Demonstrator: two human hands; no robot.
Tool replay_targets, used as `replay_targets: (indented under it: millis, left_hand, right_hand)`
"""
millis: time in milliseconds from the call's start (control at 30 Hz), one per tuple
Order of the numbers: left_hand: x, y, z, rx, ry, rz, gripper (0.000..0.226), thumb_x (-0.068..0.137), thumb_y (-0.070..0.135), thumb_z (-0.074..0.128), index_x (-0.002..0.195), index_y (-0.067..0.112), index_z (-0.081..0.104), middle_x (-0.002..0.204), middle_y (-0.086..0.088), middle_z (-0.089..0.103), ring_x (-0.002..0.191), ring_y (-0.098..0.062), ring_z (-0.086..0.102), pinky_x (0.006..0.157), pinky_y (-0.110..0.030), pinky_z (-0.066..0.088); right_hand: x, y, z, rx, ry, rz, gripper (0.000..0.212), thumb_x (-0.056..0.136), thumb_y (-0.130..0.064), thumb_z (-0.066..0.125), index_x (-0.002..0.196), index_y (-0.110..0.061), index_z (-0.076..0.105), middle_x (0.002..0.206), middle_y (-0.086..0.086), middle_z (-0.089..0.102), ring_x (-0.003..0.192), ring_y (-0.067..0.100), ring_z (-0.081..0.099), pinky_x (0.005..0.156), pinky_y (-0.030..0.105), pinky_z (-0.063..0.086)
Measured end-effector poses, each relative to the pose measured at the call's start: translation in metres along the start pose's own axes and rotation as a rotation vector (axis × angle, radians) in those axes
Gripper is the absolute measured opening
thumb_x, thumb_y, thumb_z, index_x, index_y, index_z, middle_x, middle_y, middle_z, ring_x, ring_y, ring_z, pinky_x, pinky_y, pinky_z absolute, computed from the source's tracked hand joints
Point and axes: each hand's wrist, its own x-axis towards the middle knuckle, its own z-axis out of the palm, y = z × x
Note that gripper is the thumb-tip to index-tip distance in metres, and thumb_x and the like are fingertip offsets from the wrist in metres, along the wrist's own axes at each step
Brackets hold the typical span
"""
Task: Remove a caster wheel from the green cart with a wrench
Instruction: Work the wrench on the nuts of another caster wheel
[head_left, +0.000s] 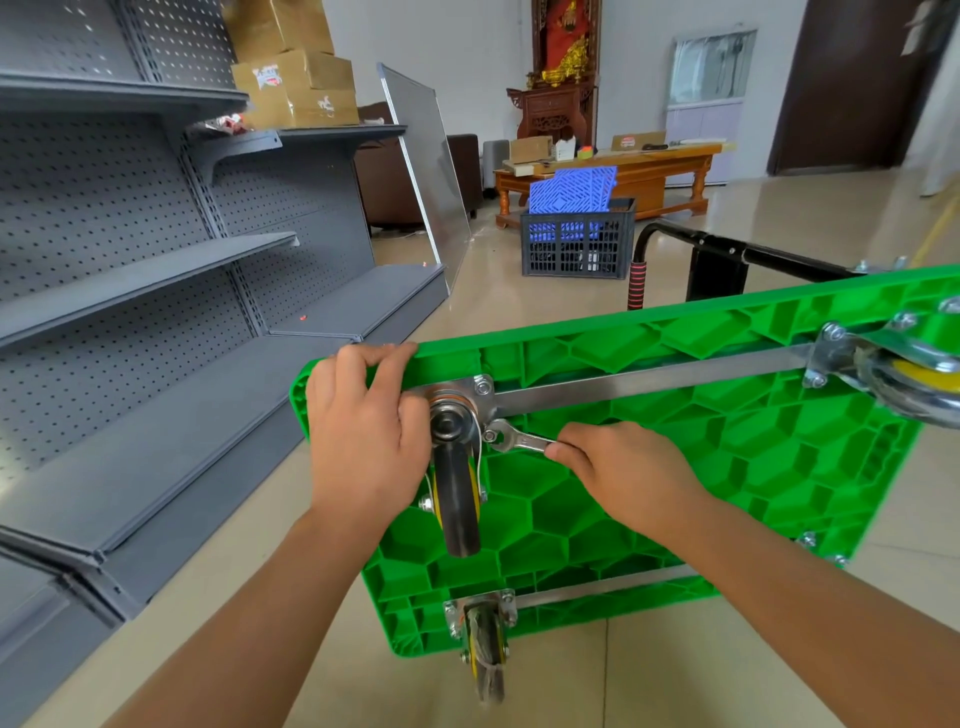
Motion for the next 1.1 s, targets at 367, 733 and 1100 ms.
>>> replay_targets:
  millis: [367,733,1100]
  left_hand:
    - [-0.001,-0.002,0.004,-0.021,0.021,-0.010,0.051,0.091,0.024,0.035,0.127,0.011,0.068,0.112,-0.010,0.056,0.102,-0.028,0.042,0.096,-0.048,0.039]
    - [-0.001,-0.003,0.011,-0.026,0.054,-0.012,0.047,0.091,0.021,0.037,0.125,0.012,0.069,0.110,-0.010,0.055,0.102,-0.030,0.043,0.095,-0.050,0.039]
    - [-0.002,-0.001,0.005,-0.034,0.042,-0.014,0.049,0.091,0.022,0.036,0.126,0.011,0.068,0.111,-0.010,0.056,0.102,-0.027,0.041,0.095,-0.048,0.040]
  right_hand:
    - [0.007,0.008,0.022,-0.029,0.096,-0.019,0.040,0.102,-0.055,0.033,0.094,-0.022,0.055,0.062,-0.006,0.047,0.054,0.018,0.048,0.045,0.029,0.029]
    - [-0.011,-0.043,0.074,0.729,-0.072,0.239,0.037,0.104,-0.043,0.036,0.087,-0.018,0.058,0.070,0.001,0.065,0.055,0.005,0.060,0.062,0.026,0.058]
    - [-0.041,-0.073,0.074,1.271,-0.177,0.410,0.042,0.107,-0.038,0.038,0.084,-0.008,0.058,0.055,-0.005,0.046,0.051,0.011,0.040,0.056,0.026,0.039]
